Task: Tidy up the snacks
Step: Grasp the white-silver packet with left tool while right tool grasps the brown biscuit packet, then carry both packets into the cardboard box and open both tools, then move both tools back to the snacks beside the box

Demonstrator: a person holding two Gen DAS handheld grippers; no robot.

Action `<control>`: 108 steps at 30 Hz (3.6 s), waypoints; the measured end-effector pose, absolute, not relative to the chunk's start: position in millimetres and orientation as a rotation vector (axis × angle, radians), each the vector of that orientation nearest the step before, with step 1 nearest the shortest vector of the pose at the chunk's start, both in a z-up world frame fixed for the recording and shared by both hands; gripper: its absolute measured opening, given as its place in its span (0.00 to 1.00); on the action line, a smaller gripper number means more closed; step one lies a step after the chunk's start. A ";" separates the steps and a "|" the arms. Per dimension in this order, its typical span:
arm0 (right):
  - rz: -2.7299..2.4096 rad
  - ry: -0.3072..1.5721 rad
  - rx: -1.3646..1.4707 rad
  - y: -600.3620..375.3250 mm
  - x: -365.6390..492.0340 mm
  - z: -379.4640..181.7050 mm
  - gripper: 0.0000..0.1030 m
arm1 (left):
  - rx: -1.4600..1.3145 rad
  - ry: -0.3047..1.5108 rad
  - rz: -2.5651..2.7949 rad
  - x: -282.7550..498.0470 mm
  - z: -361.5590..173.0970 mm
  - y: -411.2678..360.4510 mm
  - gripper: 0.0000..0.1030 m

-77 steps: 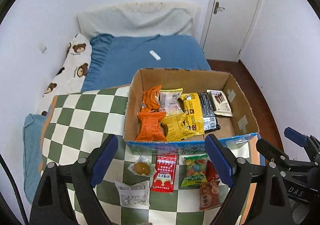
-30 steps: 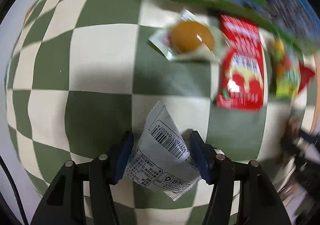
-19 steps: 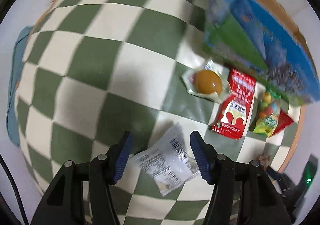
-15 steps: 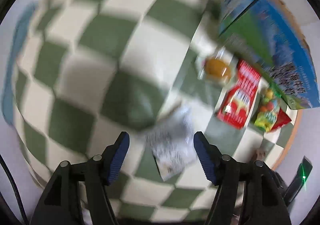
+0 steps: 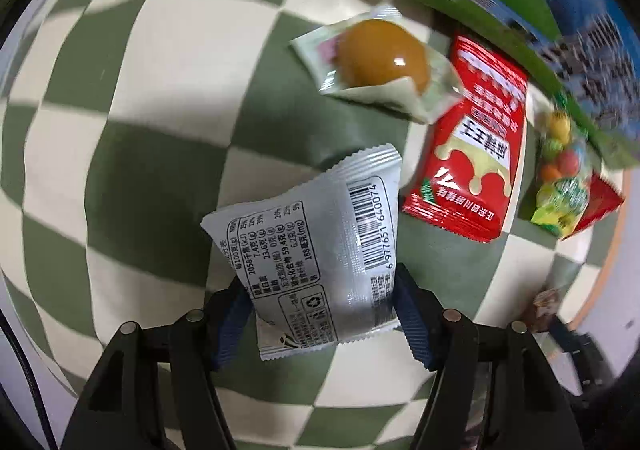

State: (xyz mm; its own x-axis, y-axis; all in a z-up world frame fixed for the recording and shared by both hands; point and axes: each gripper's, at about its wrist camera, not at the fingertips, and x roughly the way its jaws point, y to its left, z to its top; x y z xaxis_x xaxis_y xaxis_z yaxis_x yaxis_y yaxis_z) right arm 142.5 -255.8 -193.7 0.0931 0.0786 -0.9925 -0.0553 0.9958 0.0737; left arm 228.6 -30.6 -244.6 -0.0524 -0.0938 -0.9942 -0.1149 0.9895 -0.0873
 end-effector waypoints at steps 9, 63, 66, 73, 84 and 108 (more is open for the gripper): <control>0.134 1.508 0.136 -268.9 135.2 -193.0 0.64 | -0.206 1.665 -0.039 234.4 -243.0 -52.0 0.66; 0.075 1.237 0.120 -336.9 389.2 -39.6 0.58 | -0.158 1.578 -0.270 464.0 -129.7 -194.2 0.43; 0.071 1.285 0.117 -337.9 395.2 -57.4 0.58 | -0.161 1.618 -0.275 465.9 -138.2 -196.7 0.43; 0.078 1.388 0.125 -337.7 399.5 -84.1 0.84 | -0.123 1.607 -0.282 464.7 -145.7 -197.4 0.88; 0.037 1.410 0.077 -330.2 396.1 -82.8 0.94 | -0.077 1.520 -0.202 455.7 -123.8 -166.7 0.89; 0.013 1.117 0.022 -302.9 313.0 2.4 0.94 | 0.029 1.069 -0.079 332.4 -31.4 -109.8 0.89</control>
State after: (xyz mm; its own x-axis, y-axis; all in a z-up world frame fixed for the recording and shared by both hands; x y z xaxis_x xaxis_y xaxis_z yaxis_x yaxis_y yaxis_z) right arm 313.0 -302.9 2.4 0.4385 0.0219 -0.8985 0.0006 0.9997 0.0246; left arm 332.4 -109.8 -31.4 0.4783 -0.0504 -0.8767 0.0789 0.9968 -0.0143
